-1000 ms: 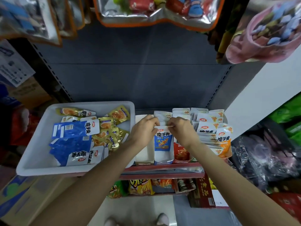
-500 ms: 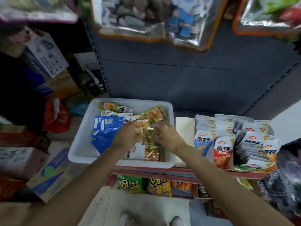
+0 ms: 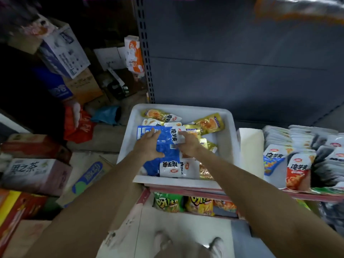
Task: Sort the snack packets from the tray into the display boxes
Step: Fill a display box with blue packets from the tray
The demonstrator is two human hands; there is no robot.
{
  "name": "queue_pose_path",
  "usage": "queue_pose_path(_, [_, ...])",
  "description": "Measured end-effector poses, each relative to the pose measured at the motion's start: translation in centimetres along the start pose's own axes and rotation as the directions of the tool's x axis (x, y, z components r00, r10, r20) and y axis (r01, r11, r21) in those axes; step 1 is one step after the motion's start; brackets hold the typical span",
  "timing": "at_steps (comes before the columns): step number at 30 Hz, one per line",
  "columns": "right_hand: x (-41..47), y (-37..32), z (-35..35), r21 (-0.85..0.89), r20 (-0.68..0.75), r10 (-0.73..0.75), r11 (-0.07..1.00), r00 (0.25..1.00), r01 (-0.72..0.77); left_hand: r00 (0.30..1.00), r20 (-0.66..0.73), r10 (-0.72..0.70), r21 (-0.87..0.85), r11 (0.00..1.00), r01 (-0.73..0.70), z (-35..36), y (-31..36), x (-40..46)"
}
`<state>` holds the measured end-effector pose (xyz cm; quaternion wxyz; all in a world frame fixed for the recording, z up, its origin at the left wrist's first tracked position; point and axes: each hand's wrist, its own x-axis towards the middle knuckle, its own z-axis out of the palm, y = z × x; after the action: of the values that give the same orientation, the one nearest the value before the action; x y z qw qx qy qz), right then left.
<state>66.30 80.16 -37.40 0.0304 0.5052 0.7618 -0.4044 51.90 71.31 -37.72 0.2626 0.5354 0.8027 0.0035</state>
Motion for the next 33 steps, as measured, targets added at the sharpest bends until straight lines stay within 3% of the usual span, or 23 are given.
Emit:
queue_pose_path(4, [-0.4, -0.1, -0.6, 0.286, -0.199, 0.072, 0.958, 0.977, -0.012, 0.999, -0.04, 0.017, 0.08, 0.997, -0.013, -0.3, 0.5, -0.4])
queue_pose_path(8, [-2.5, -0.8, -1.4, 0.479, -0.256, -0.029, 0.864, 0.966, 0.153, 0.958, -0.275, 0.078, 0.043, 0.997, -0.069, 0.0, 1.7, -1.5])
queue_pose_path(11, [-4.4, -0.6, -2.7, 0.536, -0.303, -0.096, 0.806, 0.948, 0.253, 0.862, -0.498, 0.09, -0.034, 0.992, -0.123, -1.0, 3.1, -2.3])
queue_pose_path(13, [-5.3, 0.2, -4.1, 0.464, -0.359, -0.131, 0.834, 0.924, 0.298, 0.832, -0.551, 0.069, -0.115, 0.981, -0.157, -2.0, 4.4, -3.0])
queue_pose_path(15, [-6.0, 1.1, -5.4, 0.394, -0.388, -0.145, 0.867, 0.91, 0.306, 0.835, -0.545, 0.077, -0.23, 0.944, -0.237, -2.7, 6.1, -3.7])
queue_pose_path(21, [-8.9, 3.9, -9.8, 0.457, -0.483, -0.172, 0.787, 0.859, 0.415, 0.883, -0.398, 0.247, -0.549, 0.707, -0.445, -3.2, 12.4, -5.2])
queue_pose_path(26, [-12.2, 7.9, -13.8, 0.324, -0.534, -0.237, 0.829, 0.812, 0.455, 0.857, -0.453, 0.248, -0.658, 0.556, -0.508, -3.3, 18.9, -5.2])
queue_pose_path(33, [-15.3, 14.6, -18.4, 0.252, -0.6, -0.156, 0.894, 0.784, 0.371, 0.835, -0.414, 0.364, -0.622, 0.557, -0.551, -1.9, 27.0, -4.5])
